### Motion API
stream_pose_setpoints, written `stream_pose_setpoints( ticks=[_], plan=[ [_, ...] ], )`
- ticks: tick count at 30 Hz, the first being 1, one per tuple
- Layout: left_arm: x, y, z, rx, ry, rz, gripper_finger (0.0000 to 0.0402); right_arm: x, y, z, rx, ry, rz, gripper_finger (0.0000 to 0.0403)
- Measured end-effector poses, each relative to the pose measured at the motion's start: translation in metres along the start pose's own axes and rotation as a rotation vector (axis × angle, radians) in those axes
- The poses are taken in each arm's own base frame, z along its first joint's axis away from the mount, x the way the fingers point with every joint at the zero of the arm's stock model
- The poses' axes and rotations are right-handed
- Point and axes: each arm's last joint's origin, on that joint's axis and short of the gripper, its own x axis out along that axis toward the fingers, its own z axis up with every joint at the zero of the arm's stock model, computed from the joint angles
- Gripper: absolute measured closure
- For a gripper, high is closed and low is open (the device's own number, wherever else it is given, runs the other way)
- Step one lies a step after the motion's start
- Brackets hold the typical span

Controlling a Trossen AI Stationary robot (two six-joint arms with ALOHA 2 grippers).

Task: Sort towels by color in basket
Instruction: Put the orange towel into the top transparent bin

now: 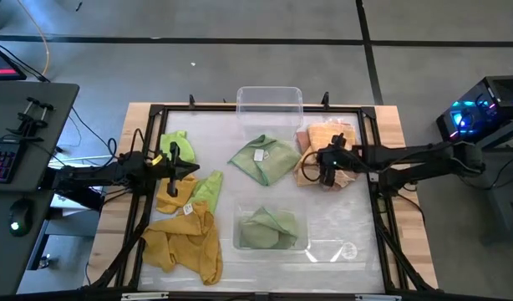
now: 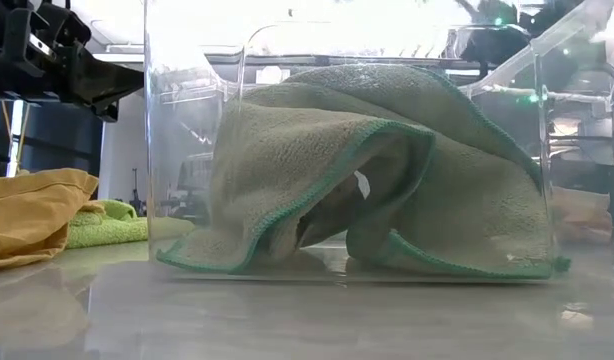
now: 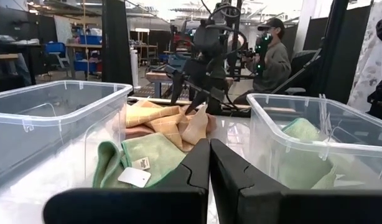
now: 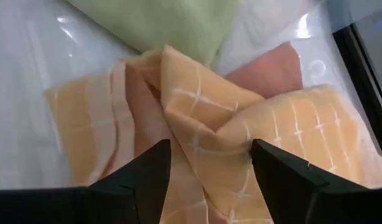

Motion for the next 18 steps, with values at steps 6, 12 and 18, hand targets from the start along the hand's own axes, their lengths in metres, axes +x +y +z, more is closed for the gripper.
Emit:
stream_pose_setpoints(
  ticks=[6, 12, 18],
  plan=[
    [0.0, 0.0, -0.001, 0.002, 0.008, 0.001, 0.0401, 0.015, 0.002, -0.016, 0.02, -0.044, -0.136, 0.0221],
    [0.0, 0.0, -0.001, 0.02, 0.009, 0.0, 0.0401, 0.021, 0.005, -0.021, 0.043, -0.099, -0.126, 0.0306],
    [0.0, 0.0, -0.001, 0.02, 0.009, 0.001, 0.0401, 0.019, 0.003, -0.013, 0.107, -0.164, -0.157, 0.0394]
  ],
)
